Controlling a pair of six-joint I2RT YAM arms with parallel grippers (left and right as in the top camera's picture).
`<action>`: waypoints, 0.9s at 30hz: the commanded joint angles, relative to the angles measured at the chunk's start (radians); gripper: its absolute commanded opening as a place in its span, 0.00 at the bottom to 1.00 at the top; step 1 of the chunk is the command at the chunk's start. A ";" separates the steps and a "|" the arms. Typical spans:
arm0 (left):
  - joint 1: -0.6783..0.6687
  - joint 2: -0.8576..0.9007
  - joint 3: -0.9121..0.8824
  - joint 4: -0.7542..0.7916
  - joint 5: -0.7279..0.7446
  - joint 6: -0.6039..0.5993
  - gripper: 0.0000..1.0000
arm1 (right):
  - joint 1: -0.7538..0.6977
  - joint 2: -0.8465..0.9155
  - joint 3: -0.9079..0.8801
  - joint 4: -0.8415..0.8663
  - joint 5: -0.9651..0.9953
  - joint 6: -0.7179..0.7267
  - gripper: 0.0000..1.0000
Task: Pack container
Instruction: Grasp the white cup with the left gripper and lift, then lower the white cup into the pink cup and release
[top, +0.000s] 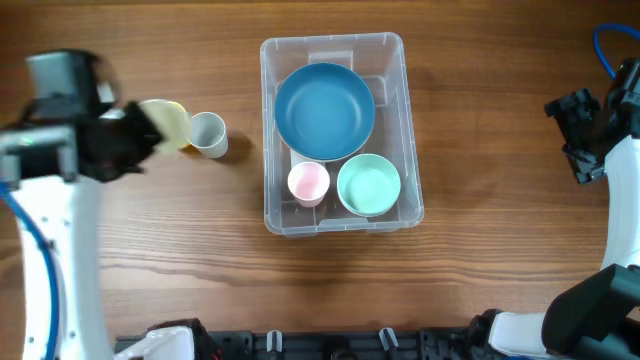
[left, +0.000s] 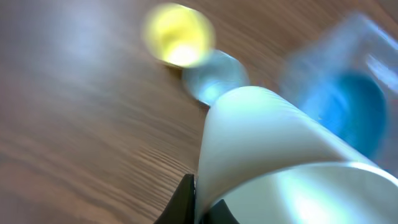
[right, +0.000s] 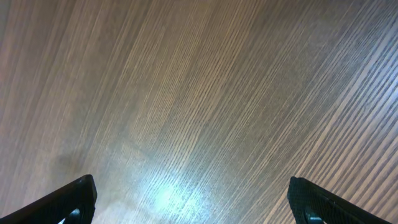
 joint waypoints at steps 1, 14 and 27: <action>-0.294 0.024 -0.008 0.011 -0.001 -0.018 0.04 | -0.001 0.010 0.003 0.002 -0.005 0.014 1.00; -0.652 0.299 -0.143 0.206 -0.108 -0.124 0.04 | -0.001 0.010 0.003 0.002 -0.005 0.013 1.00; -0.652 0.195 -0.142 0.121 -0.107 -0.123 0.05 | -0.001 0.010 0.003 0.002 -0.005 0.014 1.00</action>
